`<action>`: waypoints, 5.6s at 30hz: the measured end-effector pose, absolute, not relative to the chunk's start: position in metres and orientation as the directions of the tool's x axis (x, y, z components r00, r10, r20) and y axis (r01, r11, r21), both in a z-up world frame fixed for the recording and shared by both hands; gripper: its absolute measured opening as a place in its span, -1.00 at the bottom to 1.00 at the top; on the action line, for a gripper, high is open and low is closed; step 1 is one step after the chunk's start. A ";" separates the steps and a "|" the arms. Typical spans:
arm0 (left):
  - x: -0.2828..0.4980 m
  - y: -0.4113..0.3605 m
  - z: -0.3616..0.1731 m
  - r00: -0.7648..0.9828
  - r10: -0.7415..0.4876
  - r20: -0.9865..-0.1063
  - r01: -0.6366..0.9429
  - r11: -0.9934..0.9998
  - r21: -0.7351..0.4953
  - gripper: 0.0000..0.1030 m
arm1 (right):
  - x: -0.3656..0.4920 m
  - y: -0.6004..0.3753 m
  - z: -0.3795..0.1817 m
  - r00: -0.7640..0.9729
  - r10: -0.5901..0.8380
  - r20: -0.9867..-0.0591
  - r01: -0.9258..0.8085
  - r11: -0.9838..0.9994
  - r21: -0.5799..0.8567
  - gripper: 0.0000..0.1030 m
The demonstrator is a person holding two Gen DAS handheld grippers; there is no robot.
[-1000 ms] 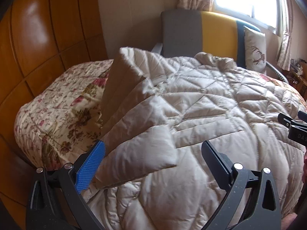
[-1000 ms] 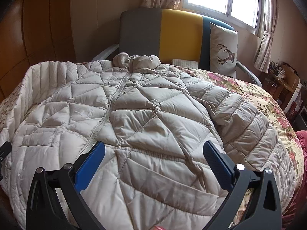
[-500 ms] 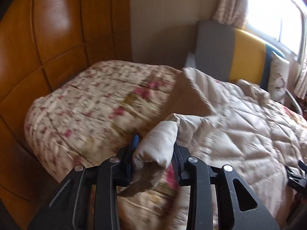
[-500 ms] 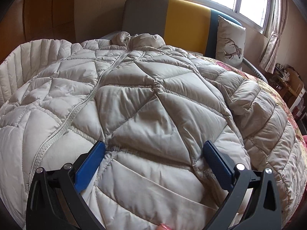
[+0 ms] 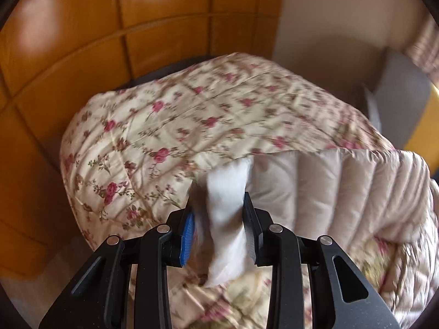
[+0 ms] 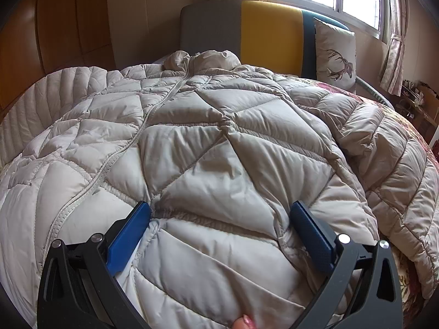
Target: Fold large clothes
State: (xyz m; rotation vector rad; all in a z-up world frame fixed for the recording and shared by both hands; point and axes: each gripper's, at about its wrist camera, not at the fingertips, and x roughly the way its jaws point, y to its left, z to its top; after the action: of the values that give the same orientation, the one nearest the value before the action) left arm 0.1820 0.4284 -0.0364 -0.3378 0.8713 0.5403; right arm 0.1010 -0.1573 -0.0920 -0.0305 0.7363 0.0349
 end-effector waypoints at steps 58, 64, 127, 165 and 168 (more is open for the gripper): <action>0.080 0.182 -0.100 0.637 -0.087 -0.766 -0.100 0.976 -0.193 0.24 | 0.129 -0.305 -0.085 0.620 0.263 -0.739 0.115 0.902 0.417 -0.38; 0.051 0.162 -0.084 0.593 -0.232 -0.771 -0.007 0.956 -0.293 -0.58 | 0.113 -0.346 -0.057 0.700 0.216 -0.681 0.148 0.889 0.433 -0.82; 0.037 0.400 -0.096 0.875 0.015 -0.485 -0.470 0.273 -0.839 -0.85 | 0.203 -0.244 -0.087 0.677 0.116 -0.727 -0.061 0.993 0.101 0.85; 0.215 -0.063 -0.030 0.705 -0.176 -0.687 0.316 0.945 0.081 -0.85 | 0.205 -0.252 -0.087 0.675 0.187 -0.714 -0.073 0.980 0.187 0.88; 0.212 -0.086 -0.048 0.683 -0.149 -0.715 0.375 0.912 0.168 -0.67 | 0.205 -0.251 -0.087 0.674 0.186 -0.715 -0.073 0.980 0.187 0.88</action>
State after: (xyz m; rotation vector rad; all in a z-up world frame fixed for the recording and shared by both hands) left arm 0.2121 -0.0865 -0.0482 0.3146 0.7663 -0.2992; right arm 0.2045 -0.2512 -0.0873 0.1473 0.8188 0.1463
